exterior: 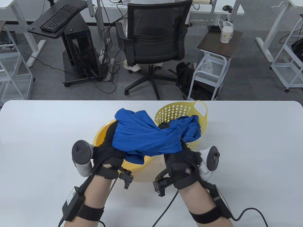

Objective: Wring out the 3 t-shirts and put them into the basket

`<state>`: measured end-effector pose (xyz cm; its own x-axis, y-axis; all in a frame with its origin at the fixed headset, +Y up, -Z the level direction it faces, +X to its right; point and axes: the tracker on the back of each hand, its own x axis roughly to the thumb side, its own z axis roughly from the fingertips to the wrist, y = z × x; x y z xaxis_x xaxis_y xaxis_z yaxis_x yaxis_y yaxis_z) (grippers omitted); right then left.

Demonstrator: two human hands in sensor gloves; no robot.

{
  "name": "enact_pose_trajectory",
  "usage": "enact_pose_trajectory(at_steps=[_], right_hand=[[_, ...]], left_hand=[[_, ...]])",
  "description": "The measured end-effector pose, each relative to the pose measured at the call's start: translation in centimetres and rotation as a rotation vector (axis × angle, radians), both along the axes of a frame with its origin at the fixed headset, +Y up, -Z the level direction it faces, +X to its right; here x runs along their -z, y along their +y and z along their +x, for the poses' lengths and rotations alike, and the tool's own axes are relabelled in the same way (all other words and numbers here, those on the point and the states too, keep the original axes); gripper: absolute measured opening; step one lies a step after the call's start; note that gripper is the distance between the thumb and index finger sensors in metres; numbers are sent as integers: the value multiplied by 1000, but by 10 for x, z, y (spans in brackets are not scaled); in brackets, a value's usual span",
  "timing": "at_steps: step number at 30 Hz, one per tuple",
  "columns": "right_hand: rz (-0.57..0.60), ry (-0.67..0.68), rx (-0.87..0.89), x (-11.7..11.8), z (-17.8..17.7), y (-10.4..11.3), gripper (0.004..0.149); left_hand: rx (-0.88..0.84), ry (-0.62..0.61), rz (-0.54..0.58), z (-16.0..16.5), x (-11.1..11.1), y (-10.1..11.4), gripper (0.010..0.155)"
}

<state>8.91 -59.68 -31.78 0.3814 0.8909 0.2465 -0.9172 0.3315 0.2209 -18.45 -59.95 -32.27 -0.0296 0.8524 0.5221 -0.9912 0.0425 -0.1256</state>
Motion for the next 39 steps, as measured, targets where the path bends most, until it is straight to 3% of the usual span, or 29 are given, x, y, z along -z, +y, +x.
enact_pose_trajectory(at_steps=[2, 3, 5, 8, 10, 11, 14, 16, 20, 22, 25, 27, 30, 32, 34, 37, 39], right_hand=[[-84, 74, -12, 6, -7, -10, 57], [-112, 133, -34, 8, -11, -15, 77], [-155, 317, -59, 13, -24, -28, 100], [-161, 510, 44, 14, -38, -38, 108], [-159, 593, 129, 15, -40, -36, 97], [-151, 588, 136, 15, -38, -34, 90], [-97, 406, 176, 17, -23, -21, 60], [-72, 339, 204, 16, -14, -15, 52], [49, 121, 180, 16, 12, -2, 49], [113, 31, 202, 16, 26, 3, 49], [268, -86, 143, 15, 39, 12, 48], [415, -125, 23, 14, 40, 17, 49], [622, -62, -171, 7, 30, 27, 48], [763, -1, -379, 0, 18, 34, 49], [787, 7, -465, -3, 13, 35, 48], [724, 26, -355, -1, 12, 32, 48], [612, 27, -244, 5, 15, 26, 48]], left_hand=[[-37, -61, 58, 4, -10, 9, 59], [-48, -86, 68, 7, -13, 10, 59], [-130, -212, 68, 20, -18, 10, 60], [-176, -310, 48, 31, -21, 8, 63], [-102, -254, 84, 26, -20, 9, 63], [-68, -221, 101, 24, -20, 10, 63], [87, -91, 141, 14, -18, 12, 61], [142, -96, 105, 13, -14, 11, 62], [320, -287, 0, 13, -3, 6, 82], [399, -446, -57, 12, 3, 2, 94], [137, -734, -110, 15, 9, -7, 104], [-121, -895, -240, 17, 10, -14, 106], [-164, -881, -303, 14, 13, -19, 110], [-21, -728, -301, 7, 14, -20, 114], [57, -684, -271, 4, 14, -15, 109], [39, -599, -198, 2, 9, -6, 74], [52, -574, -131, 5, 5, 1, 53]])
